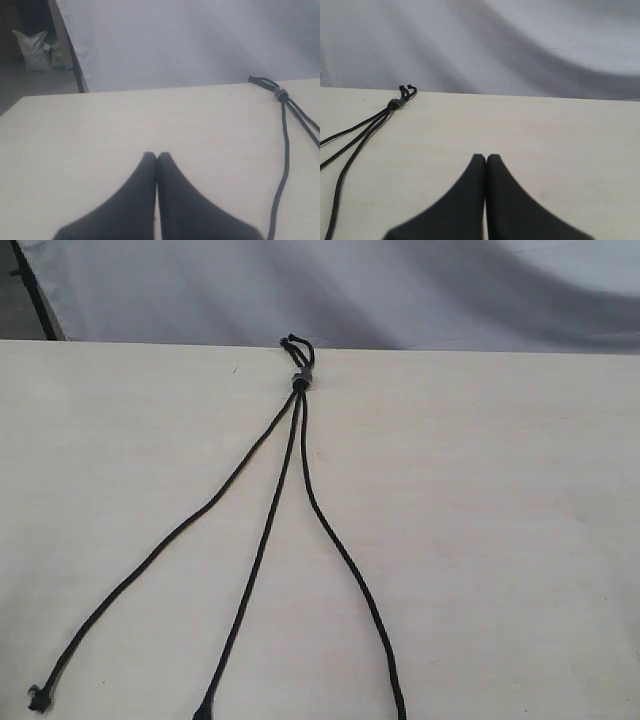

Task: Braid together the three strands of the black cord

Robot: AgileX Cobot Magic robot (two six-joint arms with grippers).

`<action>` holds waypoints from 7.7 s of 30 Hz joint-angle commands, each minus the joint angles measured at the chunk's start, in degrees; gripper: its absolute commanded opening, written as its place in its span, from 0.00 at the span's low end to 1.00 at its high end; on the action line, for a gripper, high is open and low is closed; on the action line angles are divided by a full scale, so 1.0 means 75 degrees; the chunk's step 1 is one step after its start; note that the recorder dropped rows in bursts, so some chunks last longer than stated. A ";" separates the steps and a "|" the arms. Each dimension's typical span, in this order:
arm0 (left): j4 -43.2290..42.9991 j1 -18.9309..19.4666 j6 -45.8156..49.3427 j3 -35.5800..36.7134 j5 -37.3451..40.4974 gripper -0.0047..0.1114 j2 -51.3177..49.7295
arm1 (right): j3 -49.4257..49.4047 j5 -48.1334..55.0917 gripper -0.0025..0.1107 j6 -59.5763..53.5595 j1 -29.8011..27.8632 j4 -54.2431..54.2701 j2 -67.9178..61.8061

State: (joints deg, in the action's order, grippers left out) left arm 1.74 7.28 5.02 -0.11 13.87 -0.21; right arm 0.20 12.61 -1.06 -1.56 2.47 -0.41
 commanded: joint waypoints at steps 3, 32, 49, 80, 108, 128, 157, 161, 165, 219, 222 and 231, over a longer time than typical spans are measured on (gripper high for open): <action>-0.0009 0.0012 -0.0046 0.0015 -0.0021 0.04 0.0027 | -0.0027 -0.0029 0.03 0.0023 -0.0043 0.0042 0.0055; -0.0015 0.0012 -0.0046 0.0015 -0.0058 0.04 0.0027 | -0.0027 -0.0223 0.03 0.0059 -0.0043 0.0104 0.0055; 0.0148 0.0012 -0.4639 -0.0161 -0.7608 0.04 0.0027 | 0.0195 -0.4589 0.03 0.2424 0.0005 0.1270 0.0055; -0.0001 -0.1311 -0.1409 -0.3012 -0.1558 0.04 -0.8935 | 0.6462 0.0795 0.07 -0.0433 0.5834 0.3286 -1.1750; 0.0016 -0.1311 -0.1534 -0.2995 -0.1714 0.04 -0.9157 | 1.0627 0.4019 0.36 0.2673 0.6446 0.0346 -1.6165; 0.0016 -0.1311 -0.1648 -0.2929 -0.1649 0.04 -0.9157 | 1.1872 0.7647 0.02 0.3200 0.5811 -0.4366 -1.3264; 0.0016 -0.1311 -0.1742 -0.2929 -0.1614 0.04 -0.9157 | 0.8447 0.4557 0.10 0.3415 0.1517 -0.3125 -1.4724; 0.0016 -0.1311 -0.1742 -0.2929 -0.1614 0.04 -0.9157 | 0.8447 0.4557 0.48 0.3445 0.1532 -0.3042 -1.4844; 0.0016 -0.1311 -0.1848 -0.2929 -0.1572 0.04 -0.9157 | 0.8516 0.4638 0.72 0.3088 0.1563 -0.3012 -1.4728; -0.0231 -0.8072 -0.2527 -0.9899 0.3158 0.04 -1.5878 | 0.5697 -0.1574 0.03 0.3026 0.0407 -0.2788 -1.0645; -0.0834 -0.7967 -0.2445 -0.9899 0.3722 0.04 -1.5538 | 0.5697 -0.1574 0.03 0.3026 0.0407 -0.2788 -1.0645; -0.4342 -0.7370 -0.4579 -0.9770 0.6252 0.04 -1.3983 | 0.5697 -0.1555 0.03 0.3039 0.0407 -0.2788 -1.0645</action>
State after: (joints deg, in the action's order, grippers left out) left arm -22.84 -49.51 -24.25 -74.41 54.95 -108.80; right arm 43.16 1.60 21.37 1.84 -17.82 -80.54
